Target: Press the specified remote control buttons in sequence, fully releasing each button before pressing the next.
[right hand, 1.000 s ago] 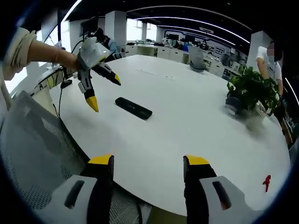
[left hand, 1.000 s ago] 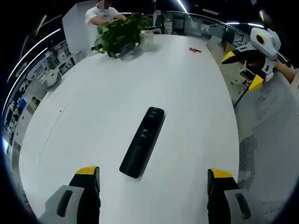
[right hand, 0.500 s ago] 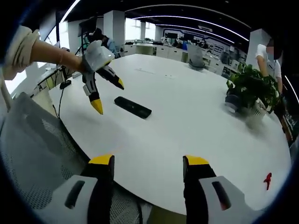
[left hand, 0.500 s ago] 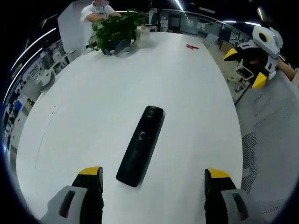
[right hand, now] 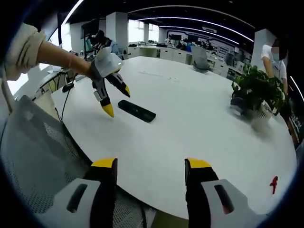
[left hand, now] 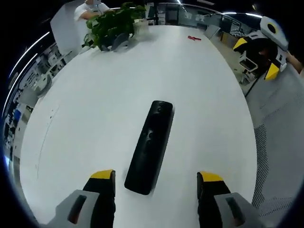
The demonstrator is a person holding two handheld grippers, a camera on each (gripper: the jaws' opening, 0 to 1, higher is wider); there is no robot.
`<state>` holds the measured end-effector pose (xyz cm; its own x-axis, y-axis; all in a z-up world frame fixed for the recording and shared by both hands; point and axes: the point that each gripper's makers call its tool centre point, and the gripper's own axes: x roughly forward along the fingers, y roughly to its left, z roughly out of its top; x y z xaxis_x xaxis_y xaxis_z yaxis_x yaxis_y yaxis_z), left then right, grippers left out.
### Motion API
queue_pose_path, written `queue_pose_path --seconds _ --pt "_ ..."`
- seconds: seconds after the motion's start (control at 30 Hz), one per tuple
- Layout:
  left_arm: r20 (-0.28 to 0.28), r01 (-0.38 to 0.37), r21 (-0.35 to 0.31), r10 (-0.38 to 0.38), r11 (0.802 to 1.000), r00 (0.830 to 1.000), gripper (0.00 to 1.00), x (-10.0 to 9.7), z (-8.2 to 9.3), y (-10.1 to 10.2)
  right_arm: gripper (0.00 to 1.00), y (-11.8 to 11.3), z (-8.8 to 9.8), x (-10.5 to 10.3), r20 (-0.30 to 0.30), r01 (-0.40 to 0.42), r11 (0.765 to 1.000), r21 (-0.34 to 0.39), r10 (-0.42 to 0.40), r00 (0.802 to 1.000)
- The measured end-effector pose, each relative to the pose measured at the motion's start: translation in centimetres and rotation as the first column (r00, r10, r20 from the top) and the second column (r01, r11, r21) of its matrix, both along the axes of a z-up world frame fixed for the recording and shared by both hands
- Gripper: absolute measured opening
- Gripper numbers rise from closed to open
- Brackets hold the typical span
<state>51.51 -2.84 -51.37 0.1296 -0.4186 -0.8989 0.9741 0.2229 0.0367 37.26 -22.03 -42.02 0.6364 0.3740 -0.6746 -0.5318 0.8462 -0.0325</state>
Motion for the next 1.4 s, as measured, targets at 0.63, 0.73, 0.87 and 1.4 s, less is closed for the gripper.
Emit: queue_pose_path --seconds 0.63,0.73,0.87,1.4 --pt "-0.027 0.102 0.076 -0.100 0.992 0.995 0.57 0.1 -0.7 -0.8 0.55 0.2 -0.1 -0.1 -0.008 -0.018 1.000 -0.001 0.018 1.000" --pt "-0.039 0.109 0.075 -0.106 0.991 0.994 0.52 -0.2 -0.7 -0.9 0.55 0.3 -0.1 -0.1 -0.007 -0.019 1.000 0.002 0.019 1.000" --pt "-0.049 0.093 0.062 -0.090 0.994 0.995 0.47 -0.3 -0.7 -0.8 0.54 0.3 -0.1 -0.2 -0.011 -0.021 1.000 0.004 0.021 1.000" --pt "-0.031 0.115 0.062 -0.113 0.992 0.993 0.25 -0.8 -0.6 -0.8 0.52 0.4 -0.3 -0.3 -0.018 -0.030 1.000 -0.002 0.030 0.999"
